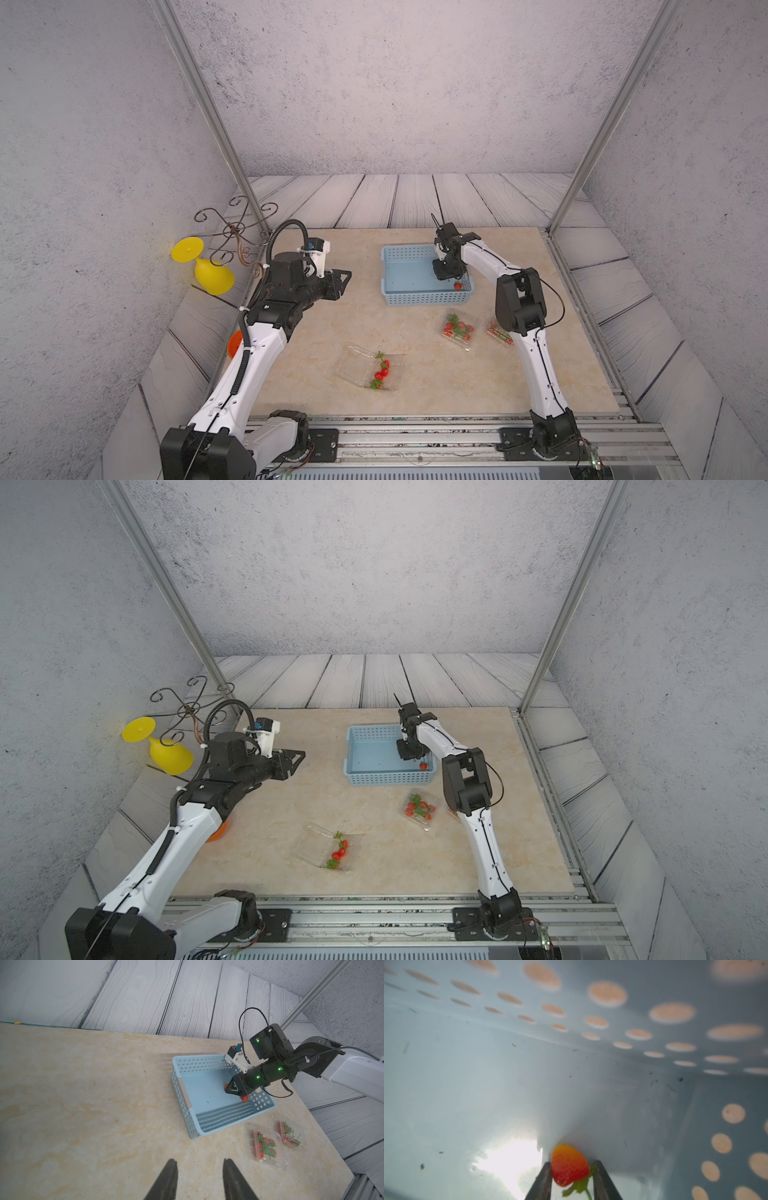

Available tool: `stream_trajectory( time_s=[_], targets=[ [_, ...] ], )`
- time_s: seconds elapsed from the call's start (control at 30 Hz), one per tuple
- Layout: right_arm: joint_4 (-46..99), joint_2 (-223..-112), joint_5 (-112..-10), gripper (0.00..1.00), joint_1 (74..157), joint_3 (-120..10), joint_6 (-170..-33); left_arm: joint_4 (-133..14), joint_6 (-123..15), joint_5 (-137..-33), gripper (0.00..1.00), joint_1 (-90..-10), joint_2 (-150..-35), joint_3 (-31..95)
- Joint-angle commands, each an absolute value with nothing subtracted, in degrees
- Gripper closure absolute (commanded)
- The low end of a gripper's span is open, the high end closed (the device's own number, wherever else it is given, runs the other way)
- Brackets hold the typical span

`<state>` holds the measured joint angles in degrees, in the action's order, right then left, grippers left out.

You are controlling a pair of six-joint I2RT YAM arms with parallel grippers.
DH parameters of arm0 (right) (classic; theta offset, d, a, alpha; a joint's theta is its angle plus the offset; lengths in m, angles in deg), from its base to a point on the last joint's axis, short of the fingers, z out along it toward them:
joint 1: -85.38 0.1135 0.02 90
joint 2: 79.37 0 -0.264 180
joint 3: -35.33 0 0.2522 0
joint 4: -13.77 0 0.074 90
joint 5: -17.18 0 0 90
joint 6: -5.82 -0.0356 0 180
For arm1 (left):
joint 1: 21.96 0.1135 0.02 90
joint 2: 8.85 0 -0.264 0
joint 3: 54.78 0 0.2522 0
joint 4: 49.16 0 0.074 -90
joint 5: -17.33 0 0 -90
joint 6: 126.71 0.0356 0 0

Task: Pack strawberries into containers
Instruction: Pick up the strawberry from the basket, then place the strawberry in the packing box.

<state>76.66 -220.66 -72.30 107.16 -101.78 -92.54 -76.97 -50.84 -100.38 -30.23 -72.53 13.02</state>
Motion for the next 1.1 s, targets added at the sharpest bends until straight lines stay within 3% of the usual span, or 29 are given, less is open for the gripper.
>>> stream_trajectory(
  time_s=[0.0, 0.6, 0.77, 1.07],
  targets=[
    [78.75, -223.32, -71.6, 0.72, 106.65, -103.39, -92.45, -77.07, -50.06, -100.63, 0.6, -29.6, -72.66, 12.49],
    [73.67, -200.61, -64.7, 0.76, 106.98, -90.16, -90.16, -76.73, -50.39, -101.02, 0.6, -29.62, -72.3, 12.4],
    [71.07, -193.08, -57.08, 0.76, 108.06, -82.98, -91.65, -76.63, -50.43, -101.05, 0.6, -29.6, -72.29, 12.41],
    [68.89, -178.14, -52.97, 0.75, 122.47, -67.51, -92.58, -76.56, -50.51, -100.79, 0.6, -29.63, -71.83, 12.37]
  ],
)
